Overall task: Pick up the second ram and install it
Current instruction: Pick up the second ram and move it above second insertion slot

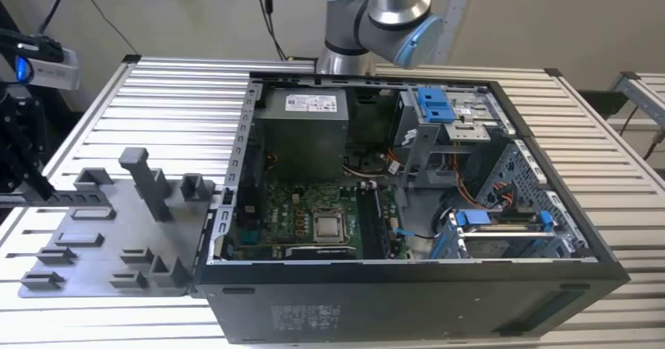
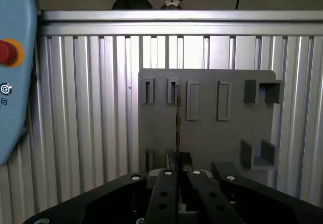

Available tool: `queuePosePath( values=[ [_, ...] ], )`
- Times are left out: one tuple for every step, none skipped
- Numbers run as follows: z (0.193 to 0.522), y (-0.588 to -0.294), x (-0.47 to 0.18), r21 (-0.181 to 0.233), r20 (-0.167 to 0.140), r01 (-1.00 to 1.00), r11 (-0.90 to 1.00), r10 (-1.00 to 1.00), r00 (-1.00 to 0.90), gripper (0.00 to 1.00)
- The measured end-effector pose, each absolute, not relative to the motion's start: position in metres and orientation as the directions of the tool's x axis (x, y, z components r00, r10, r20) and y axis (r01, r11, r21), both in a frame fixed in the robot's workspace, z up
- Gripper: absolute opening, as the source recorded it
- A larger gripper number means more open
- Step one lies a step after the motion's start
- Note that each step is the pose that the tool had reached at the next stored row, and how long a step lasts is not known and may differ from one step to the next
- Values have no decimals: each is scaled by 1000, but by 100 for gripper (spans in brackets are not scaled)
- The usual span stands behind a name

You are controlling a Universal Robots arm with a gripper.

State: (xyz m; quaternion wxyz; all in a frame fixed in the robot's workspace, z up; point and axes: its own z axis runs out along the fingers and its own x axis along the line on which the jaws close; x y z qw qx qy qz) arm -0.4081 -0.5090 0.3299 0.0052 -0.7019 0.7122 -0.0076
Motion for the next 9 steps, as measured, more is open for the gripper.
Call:
queuePosePath(
  values=[
    [331, -509, -408, -18, 3, -1000, 15, -1000, -15, 14],
    [332, -509, -408, -18, 3, -1000, 14, -1000, -15, 14],
    [332, -509, -408, -18, 3, -1000, 14, -1000, -15, 14],
    [333, -509, -408, -18, 3, -1000, 15, -1000, -15, 14],
    [334, -509, -408, -18, 3, -1000, 15, -1000, -15, 14],
    [335, -509, -408, -18, 3, -1000, 14, -1000, -15, 14],
    [336, -509, -408, -18, 3, -1000, 15, -1000, -15, 14],
    [337, -509, -408, -18, 3, -1000, 14, -1000, -15, 14],
    [338, -509, -408, -18, 3, -1000, 15, -1000, -15, 14]
  ],
)
